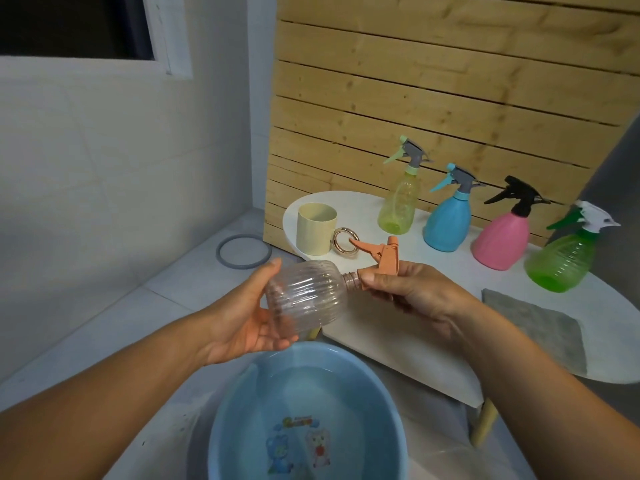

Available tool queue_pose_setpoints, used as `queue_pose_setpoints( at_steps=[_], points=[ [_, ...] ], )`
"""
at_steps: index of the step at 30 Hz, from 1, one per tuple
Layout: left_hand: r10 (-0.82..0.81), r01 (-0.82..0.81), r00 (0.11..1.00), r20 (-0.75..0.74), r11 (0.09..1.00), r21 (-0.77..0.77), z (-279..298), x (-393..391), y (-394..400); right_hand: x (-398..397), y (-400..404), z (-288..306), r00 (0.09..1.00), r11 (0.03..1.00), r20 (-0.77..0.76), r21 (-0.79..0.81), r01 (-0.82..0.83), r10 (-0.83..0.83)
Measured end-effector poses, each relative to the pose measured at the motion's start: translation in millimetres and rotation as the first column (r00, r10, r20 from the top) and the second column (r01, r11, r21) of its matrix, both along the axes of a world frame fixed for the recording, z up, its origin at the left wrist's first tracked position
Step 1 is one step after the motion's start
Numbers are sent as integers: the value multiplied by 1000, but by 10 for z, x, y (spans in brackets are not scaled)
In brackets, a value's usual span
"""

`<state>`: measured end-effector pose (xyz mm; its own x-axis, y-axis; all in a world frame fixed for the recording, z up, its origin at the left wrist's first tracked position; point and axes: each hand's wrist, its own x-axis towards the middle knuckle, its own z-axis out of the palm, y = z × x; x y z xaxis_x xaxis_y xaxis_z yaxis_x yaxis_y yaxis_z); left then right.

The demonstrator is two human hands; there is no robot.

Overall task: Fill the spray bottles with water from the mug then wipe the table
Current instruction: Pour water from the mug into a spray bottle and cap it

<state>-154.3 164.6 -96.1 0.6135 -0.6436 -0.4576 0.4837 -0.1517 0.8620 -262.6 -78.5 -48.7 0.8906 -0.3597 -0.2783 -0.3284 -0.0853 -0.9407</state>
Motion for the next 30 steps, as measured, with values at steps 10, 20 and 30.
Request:
queue_pose_setpoints(
  at_steps=[10,20,30],
  points=[
    [73,-74,997,38,997,25,-78,72,92,83,-399,22,979,970,20,141,198,-203],
    [129,-138,990,-60,972,-190,-101,202,184,150,-1025,-64,878,866,-51,152,477,-475],
    [-57,-2,990,-129,908,-419,-94,70,25,305,-1097,-410,806,781,-104,206,590,-582]
  ],
)
